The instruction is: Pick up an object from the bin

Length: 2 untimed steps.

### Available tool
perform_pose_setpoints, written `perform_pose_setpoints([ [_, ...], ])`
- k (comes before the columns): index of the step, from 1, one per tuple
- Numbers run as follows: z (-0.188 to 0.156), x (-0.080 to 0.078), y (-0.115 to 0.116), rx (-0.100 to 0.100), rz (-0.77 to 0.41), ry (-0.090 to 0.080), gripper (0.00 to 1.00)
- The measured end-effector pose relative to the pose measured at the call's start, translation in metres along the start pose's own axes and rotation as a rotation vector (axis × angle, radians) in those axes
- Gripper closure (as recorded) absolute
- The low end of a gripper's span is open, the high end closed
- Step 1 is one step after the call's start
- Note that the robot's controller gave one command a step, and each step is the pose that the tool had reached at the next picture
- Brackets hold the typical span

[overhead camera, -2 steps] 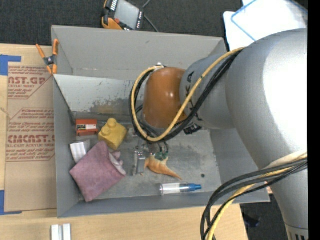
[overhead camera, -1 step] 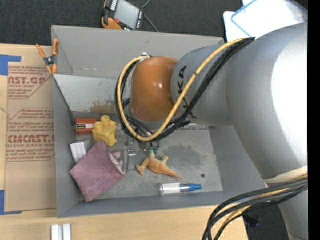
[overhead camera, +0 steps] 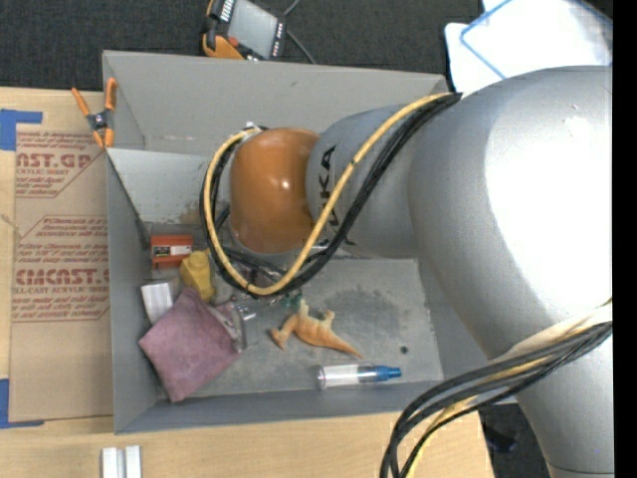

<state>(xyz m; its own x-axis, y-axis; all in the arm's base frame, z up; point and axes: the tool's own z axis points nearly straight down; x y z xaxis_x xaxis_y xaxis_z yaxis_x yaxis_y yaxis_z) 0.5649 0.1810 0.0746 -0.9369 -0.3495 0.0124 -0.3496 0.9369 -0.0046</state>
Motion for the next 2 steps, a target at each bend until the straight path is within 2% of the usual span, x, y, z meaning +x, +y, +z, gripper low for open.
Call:
perform_pose_setpoints([
  [1,-0.003,0.026,0.0,-0.006,0.018,-0.034,0.0],
  [2,-0.031,0.009,0.005,-0.001,-0.016,-0.001,0.0],
])
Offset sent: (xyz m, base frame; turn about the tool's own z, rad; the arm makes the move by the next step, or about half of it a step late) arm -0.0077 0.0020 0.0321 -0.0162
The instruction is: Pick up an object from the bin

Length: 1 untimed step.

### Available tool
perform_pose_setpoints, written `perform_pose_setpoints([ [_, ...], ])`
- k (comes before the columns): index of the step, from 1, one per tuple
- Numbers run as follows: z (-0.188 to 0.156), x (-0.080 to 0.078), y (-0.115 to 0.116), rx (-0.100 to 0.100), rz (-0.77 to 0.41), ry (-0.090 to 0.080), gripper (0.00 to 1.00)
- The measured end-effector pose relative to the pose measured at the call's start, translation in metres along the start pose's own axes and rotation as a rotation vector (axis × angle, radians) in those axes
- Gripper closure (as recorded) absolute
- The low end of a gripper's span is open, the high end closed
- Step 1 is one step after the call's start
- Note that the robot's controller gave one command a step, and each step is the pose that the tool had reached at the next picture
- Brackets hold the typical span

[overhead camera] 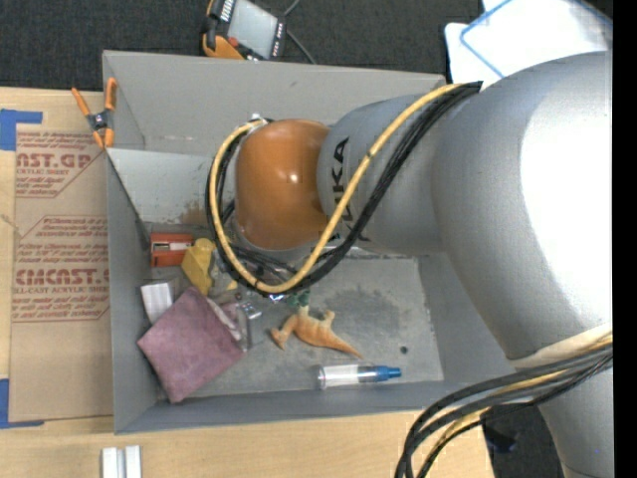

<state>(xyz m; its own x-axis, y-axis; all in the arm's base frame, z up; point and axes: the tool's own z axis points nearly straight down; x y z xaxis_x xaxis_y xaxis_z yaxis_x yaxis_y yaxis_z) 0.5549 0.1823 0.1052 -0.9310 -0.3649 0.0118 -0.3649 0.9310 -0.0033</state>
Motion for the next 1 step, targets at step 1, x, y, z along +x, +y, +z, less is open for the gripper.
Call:
perform_pose_setpoints([
  [1,0.0236,0.0133,-0.0112,-0.003,0.004,-0.012,0.0],
])
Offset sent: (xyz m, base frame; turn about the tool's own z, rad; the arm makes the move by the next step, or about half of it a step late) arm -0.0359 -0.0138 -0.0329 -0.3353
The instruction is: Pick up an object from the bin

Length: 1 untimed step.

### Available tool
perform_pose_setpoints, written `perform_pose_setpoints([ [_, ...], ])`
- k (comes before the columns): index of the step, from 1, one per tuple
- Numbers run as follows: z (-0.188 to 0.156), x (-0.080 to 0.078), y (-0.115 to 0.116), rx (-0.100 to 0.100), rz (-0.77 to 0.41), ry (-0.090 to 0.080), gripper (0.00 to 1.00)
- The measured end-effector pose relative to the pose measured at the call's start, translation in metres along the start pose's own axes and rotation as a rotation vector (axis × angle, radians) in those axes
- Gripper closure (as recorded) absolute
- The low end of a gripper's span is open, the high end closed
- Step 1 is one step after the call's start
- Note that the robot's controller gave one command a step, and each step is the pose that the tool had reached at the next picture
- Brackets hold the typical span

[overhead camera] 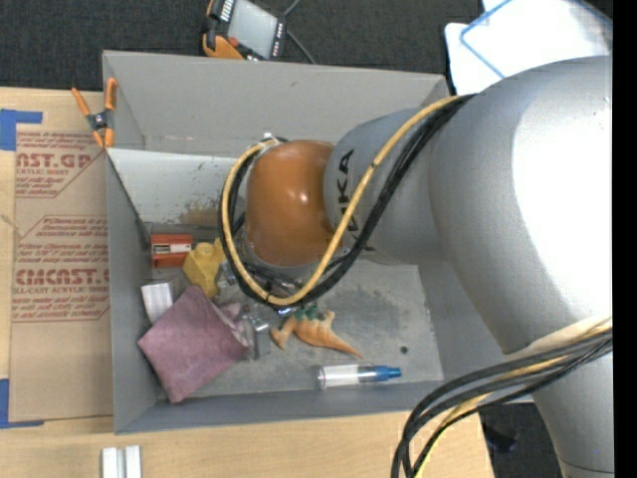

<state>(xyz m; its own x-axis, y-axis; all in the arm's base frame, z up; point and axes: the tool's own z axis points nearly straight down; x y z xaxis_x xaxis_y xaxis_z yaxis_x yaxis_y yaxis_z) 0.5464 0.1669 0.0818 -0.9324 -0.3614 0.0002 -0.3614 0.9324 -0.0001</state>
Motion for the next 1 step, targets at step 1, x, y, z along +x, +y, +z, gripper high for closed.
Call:
perform_pose_setpoints([
  [1,0.0086,0.0234,0.0125,-0.001,-0.338,0.006,1.0],
])
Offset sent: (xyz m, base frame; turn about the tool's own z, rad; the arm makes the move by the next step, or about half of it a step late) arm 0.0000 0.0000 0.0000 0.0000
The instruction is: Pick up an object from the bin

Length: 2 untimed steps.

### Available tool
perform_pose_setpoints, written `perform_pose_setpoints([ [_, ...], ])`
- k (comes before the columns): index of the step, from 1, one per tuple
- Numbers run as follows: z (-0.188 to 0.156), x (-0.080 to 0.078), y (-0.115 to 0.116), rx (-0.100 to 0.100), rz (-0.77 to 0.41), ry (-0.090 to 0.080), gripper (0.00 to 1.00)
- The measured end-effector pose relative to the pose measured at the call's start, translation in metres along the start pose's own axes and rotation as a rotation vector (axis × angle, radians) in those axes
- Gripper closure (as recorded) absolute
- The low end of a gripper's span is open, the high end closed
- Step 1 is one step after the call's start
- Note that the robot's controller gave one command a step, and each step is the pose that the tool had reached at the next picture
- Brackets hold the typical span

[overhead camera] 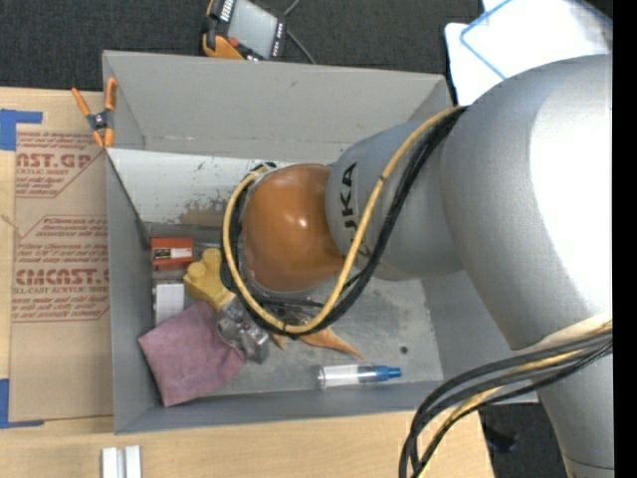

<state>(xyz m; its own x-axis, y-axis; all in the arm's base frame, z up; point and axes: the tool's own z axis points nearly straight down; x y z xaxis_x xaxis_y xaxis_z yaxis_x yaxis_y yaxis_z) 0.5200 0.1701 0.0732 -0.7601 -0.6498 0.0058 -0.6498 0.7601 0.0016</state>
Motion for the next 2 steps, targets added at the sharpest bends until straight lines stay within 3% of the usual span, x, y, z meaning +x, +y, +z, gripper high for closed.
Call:
perform_pose_setpoints([
  [1,0.0,0.0,0.0,0.0,0.0,0.0,1.0],
  [2,-0.022,-0.002,-0.001,-0.005,0.001,0.014,1.0],
])
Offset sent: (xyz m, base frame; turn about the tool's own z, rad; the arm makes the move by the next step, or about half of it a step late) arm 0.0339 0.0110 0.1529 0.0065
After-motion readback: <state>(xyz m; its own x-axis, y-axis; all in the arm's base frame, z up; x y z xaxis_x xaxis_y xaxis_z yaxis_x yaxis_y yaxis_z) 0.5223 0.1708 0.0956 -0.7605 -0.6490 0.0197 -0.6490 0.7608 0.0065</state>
